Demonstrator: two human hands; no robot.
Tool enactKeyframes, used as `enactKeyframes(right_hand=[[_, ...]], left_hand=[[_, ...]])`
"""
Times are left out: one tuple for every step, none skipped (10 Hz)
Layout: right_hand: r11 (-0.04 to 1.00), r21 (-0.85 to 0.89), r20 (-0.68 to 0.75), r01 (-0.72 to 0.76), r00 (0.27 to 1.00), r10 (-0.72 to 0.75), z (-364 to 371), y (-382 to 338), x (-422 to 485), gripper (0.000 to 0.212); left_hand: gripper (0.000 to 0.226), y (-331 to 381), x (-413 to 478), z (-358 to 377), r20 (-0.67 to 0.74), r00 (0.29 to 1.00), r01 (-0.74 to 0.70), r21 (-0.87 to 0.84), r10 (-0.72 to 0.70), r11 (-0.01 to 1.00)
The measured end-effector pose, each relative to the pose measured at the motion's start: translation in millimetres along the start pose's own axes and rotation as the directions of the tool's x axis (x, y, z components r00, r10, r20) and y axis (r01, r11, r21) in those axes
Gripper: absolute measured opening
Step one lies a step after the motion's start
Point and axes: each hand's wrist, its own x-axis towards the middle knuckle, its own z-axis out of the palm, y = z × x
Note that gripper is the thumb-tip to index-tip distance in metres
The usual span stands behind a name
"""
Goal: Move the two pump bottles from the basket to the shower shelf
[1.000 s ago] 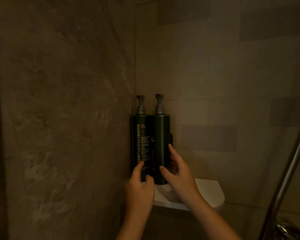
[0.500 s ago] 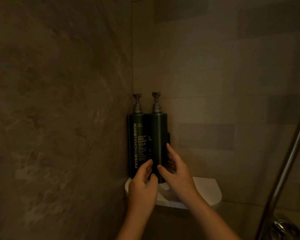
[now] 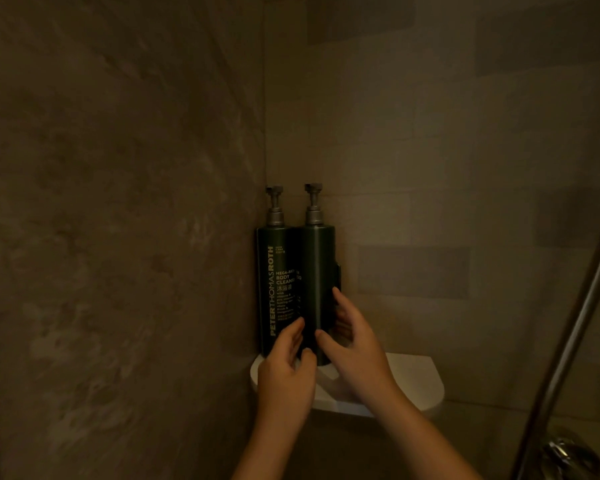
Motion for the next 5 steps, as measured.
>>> enactKeyframes(right_hand=[[1.0, 0.013, -0.004, -0.012, 1.0, 0.012, -0.5, -1.4, 0.1, 0.066], [1.0, 0.004, -0.014, -0.008, 1.0, 0.008, -2.0, -3.1, -1.7, 0.068], [0.998, -0.056, -0.035, 0.015, 0.999, -0.017, -5.5, -4.7, -7.6, 0.068], [0.992, -0.121, -0.048, 0.016, 0.999, -0.022, -10.3, -5.6, -17.0, 0.065], [0.968, -0.246, -0.061, 0.049, 0.996, -0.066, -13.6, -10.6, -27.5, 0.057]], left_hand=[[0.046, 1.7, -1.6, -0.1, 0.002, 1.0, -0.002, 0.007, 0.002, 1.0], [0.045, 4.6, -4.6, -0.1, 0.001, 1.0, -0.03, 0.053, 0.03, 0.998], [0.043, 6.0, -9.3, -2.1, -0.023, 0.997, -0.072, 0.147, 0.076, 0.986], [0.042, 7.5, -17.3, -5.4, -0.022, 0.992, -0.114, 0.231, 0.122, 0.966], [0.042, 13.9, -27.9, -6.7, -0.006, 0.988, -0.147, 0.307, 0.156, 0.94]])
